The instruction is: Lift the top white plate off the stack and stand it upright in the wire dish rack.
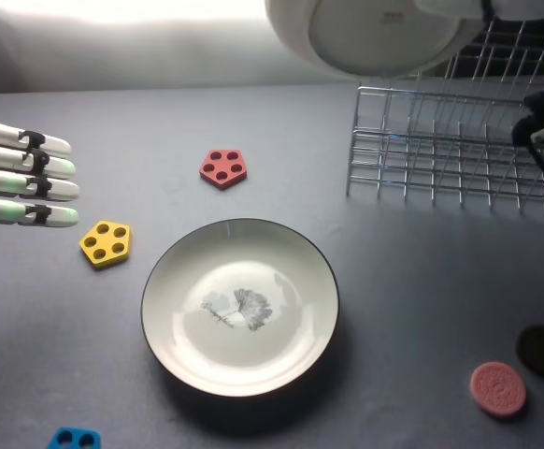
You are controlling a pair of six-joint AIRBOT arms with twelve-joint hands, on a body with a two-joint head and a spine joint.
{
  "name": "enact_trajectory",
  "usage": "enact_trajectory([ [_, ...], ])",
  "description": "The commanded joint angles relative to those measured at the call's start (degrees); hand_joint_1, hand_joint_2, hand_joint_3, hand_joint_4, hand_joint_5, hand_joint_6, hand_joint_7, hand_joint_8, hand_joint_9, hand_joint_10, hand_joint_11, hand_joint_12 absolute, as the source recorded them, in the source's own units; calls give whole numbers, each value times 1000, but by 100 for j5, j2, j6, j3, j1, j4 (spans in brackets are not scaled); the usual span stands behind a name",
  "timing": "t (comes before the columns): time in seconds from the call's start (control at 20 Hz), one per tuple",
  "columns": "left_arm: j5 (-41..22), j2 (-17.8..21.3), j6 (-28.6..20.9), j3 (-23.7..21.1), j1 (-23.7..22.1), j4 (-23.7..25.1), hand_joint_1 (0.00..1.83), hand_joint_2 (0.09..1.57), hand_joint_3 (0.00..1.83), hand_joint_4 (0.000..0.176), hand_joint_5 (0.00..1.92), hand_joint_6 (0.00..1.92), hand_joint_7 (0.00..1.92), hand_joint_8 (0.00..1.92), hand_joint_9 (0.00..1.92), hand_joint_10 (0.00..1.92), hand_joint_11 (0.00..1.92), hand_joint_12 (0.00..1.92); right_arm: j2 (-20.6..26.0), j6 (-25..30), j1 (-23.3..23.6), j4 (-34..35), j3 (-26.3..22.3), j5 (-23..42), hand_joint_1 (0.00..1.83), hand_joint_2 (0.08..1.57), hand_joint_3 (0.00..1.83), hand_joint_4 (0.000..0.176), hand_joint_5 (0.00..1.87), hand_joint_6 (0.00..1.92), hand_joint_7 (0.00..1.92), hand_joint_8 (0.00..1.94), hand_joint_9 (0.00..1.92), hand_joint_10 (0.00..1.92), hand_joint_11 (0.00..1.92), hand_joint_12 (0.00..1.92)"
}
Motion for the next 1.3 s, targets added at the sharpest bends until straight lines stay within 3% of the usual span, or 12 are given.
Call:
enact_trajectory([
  [0.0, -276, 69, 23, 25, -107, -393, 76, 912, 1, 0, 49, 5, 38, 3, 29, 3, 45, 17, 92, 267, 104, 70, 46, 851, 1491, 1085, 0, 0, 858, 1157, 973, 739, 1037, 827, 994, 1353],
  [0.05, -276, 69, 24, 33, -107, -393, 90, 910, 0, 0, 53, 5, 45, 5, 30, 3, 39, 14, 92, 355, 112, 56, 83, 815, 1495, 1069, 0, 0, 890, 1106, 1009, 702, 1083, 753, 1008, 1305],
  [0.3, -296, 66, 29, 70, -106, -392, 107, 913, 2, 0, 38, 0, 27, 2, 7, 1, 35, 11, 92, 602, 118, 29, 197, 714, 1491, 1096, 0, 0, 848, 1197, 933, 824, 1001, 866, 958, 1365],
  [0.5, -310, 66, 29, 70, -105, -392, 104, 908, 0, 0, 54, 3, 36, 1, 23, 3, 48, 16, 92, 655, 118, -6, 273, 691, 1492, 1086, 0, 0, 877, 1159, 964, 758, 1016, 845, 976, 1342],
  [0.7, -321, 66, 29, 77, -104, -392, 106, 908, 0, 0, 42, 0, 32, 0, 17, 0, 45, 14, 92, 802, 118, -131, 390, 691, 1488, 1111, 0, 0, 832, 1232, 900, 863, 966, 926, 926, 1416],
  [0.9, -325, 65, 29, 78, -105, -393, 100, 908, 1, 0, 47, 0, 43, 2, 28, 2, 32, 8, 92, 844, 118, -172, 492, 691, 1495, 1070, 0, 0, 907, 1085, 1026, 659, 1087, 756, 972, 1357],
  [1.1, -322, 65, 26, 78, -105, -409, 129, 897, 0, 0, 49, 10, 46, 11, 27, 8, 40, 14, 92, 944, 118, -284, 565, 691, 1495, 1067, 0, 0, 914, 1091, 1042, 635, 1078, 750, 988, 1328],
  [1.25, -345, 65, 28, 94, -103, -405, 133, 903, 0, 0, 51, 6, 48, 7, 26, 5, 46, 16, 93, 991, 118, -364, 634, 692, 1491, 1092, 1, 0, 859, 1186, 938, 810, 1022, 831, 955, 1369],
])
